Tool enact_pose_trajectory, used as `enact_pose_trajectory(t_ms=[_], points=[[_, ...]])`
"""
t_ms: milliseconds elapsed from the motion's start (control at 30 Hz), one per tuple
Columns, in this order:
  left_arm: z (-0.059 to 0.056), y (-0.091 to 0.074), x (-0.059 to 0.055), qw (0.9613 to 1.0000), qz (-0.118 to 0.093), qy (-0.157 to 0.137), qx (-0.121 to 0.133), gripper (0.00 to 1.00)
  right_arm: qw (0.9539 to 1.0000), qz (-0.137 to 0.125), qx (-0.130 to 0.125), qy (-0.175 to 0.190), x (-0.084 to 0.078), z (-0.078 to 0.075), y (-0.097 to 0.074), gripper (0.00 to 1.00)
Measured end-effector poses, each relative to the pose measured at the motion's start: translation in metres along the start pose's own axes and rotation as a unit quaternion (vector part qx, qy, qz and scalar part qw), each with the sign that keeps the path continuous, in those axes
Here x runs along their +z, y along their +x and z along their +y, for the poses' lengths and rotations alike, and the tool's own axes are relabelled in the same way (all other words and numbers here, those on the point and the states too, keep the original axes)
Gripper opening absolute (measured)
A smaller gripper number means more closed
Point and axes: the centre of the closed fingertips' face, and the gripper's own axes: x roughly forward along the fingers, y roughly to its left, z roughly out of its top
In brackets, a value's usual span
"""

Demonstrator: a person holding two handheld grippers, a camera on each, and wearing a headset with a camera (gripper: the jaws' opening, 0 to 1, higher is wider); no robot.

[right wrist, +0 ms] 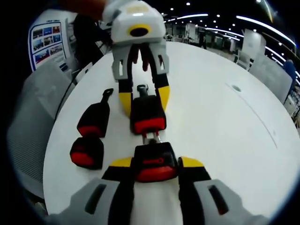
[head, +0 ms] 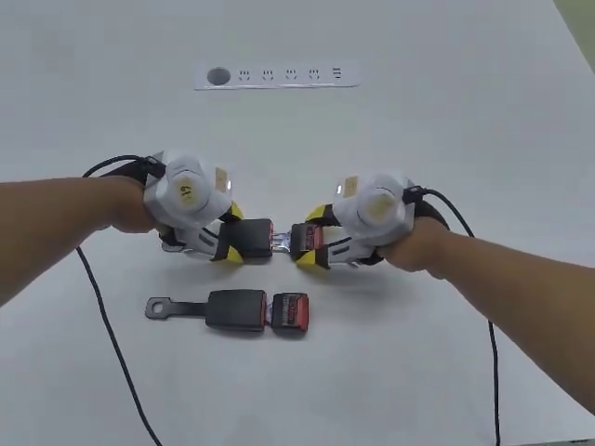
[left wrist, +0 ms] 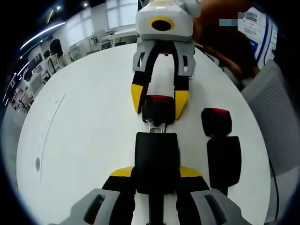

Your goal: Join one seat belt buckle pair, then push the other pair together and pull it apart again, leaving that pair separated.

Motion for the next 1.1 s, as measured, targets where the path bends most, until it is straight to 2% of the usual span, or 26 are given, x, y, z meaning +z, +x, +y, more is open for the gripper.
enact_pose_trajectory(t_ms=[433,800,1100], points=[[0.000,0.000,0.000,1.0000,0.003,0.004,-0.001,0.34,1.0000,0.005,0.002,0.005,-0.021,-0.004,-0.019,0.36],[0.000,0.000,0.000,1.0000,0.000,0.003,-0.001,0.34,0.9998,0.011,-0.004,0.019,-0.045,-0.010,-0.045,0.36],[0.000,-0.001,0.000,1.0000,-0.001,0.004,-0.003,0.34,0.9994,0.013,-0.014,0.029,-0.062,-0.015,-0.059,0.37]])
